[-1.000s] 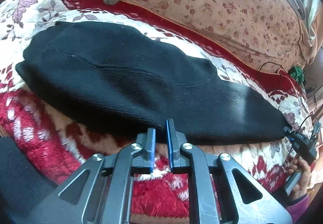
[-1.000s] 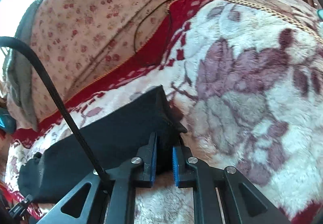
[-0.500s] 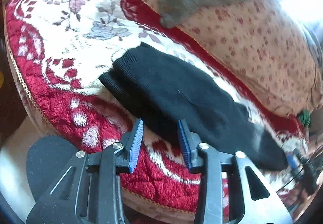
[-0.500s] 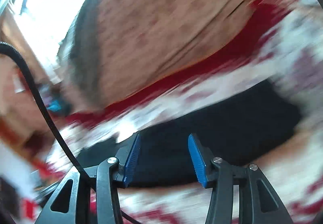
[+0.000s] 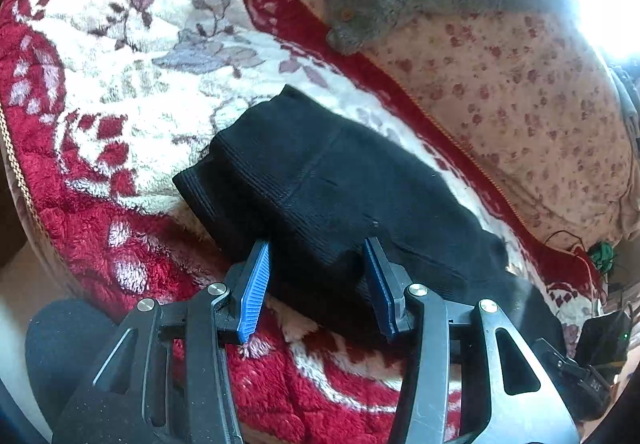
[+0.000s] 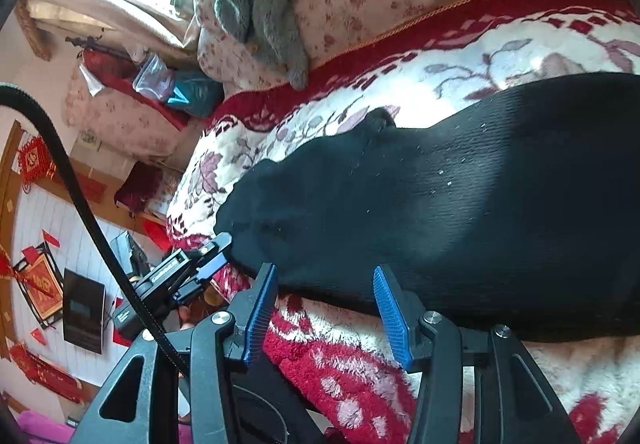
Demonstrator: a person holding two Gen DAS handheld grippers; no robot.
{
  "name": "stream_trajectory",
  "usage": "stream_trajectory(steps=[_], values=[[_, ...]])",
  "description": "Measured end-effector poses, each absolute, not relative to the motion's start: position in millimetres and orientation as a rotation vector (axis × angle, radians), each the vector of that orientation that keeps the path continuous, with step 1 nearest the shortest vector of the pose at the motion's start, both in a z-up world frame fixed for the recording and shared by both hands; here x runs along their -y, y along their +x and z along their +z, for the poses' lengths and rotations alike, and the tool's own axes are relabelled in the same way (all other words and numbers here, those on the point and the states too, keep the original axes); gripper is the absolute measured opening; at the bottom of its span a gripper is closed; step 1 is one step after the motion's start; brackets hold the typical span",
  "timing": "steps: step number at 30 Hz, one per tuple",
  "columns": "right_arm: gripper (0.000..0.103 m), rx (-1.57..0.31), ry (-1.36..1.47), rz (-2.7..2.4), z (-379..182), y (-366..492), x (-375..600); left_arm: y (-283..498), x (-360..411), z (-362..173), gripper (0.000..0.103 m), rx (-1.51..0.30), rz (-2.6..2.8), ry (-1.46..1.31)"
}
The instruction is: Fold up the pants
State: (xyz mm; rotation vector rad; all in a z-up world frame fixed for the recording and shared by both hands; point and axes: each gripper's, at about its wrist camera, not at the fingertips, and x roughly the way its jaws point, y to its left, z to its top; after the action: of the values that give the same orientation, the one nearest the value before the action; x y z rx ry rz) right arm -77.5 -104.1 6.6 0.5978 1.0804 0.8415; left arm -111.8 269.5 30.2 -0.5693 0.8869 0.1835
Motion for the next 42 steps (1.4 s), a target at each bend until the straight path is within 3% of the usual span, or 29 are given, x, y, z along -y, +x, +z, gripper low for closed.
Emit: stream_trajectory(steps=[7,8,9,11,14,20,27,35,39,42], values=[[0.048,-1.073,0.585,0.816,-2.7,-64.2,91.6,-99.8,-275.5,22.1,0.042,-0.843,0.202,-0.616],[0.047,-1.076,0.582,0.811,-3.5,-64.1,91.4,-98.7,-275.6,23.4,0.028,-0.830,0.210,-0.605],[0.046,-1.075,0.578,0.807,-3.4,-62.3,88.9,-98.0,-273.8,24.9,0.020,-0.825,0.219,-0.579],[0.046,-1.072,0.564,0.800,-1.6,-61.6,85.4,-98.6,-272.1,28.3,0.013,-0.814,0.200,-0.553],[0.046,-1.083,0.545,0.817,1.7,-62.5,79.0,-107.2,-272.3,37.9,0.011,-0.800,0.185,-0.532],[0.046,-1.100,0.526,0.832,-5.7,-65.1,66.8,-116.9,-268.1,26.6,0.012,-0.826,0.221,-0.474],[0.046,-1.064,0.519,0.811,4.7,-68.1,80.8,-125.8,-268.5,34.1,0.030,-0.836,0.257,-0.445],[0.047,-0.982,0.445,0.703,18.0,-74.0,108.3,-142.7,-249.2,63.9,0.031,-0.765,0.268,-0.339],[0.051,-0.960,0.479,0.655,18.8,-79.4,135.1,-133.9,-222.5,69.0,0.043,-0.765,0.158,-0.330],[0.051,-0.956,0.496,0.607,18.0,-83.2,153.0,-120.7,-196.0,67.5,0.043,-0.786,0.095,-0.292]])
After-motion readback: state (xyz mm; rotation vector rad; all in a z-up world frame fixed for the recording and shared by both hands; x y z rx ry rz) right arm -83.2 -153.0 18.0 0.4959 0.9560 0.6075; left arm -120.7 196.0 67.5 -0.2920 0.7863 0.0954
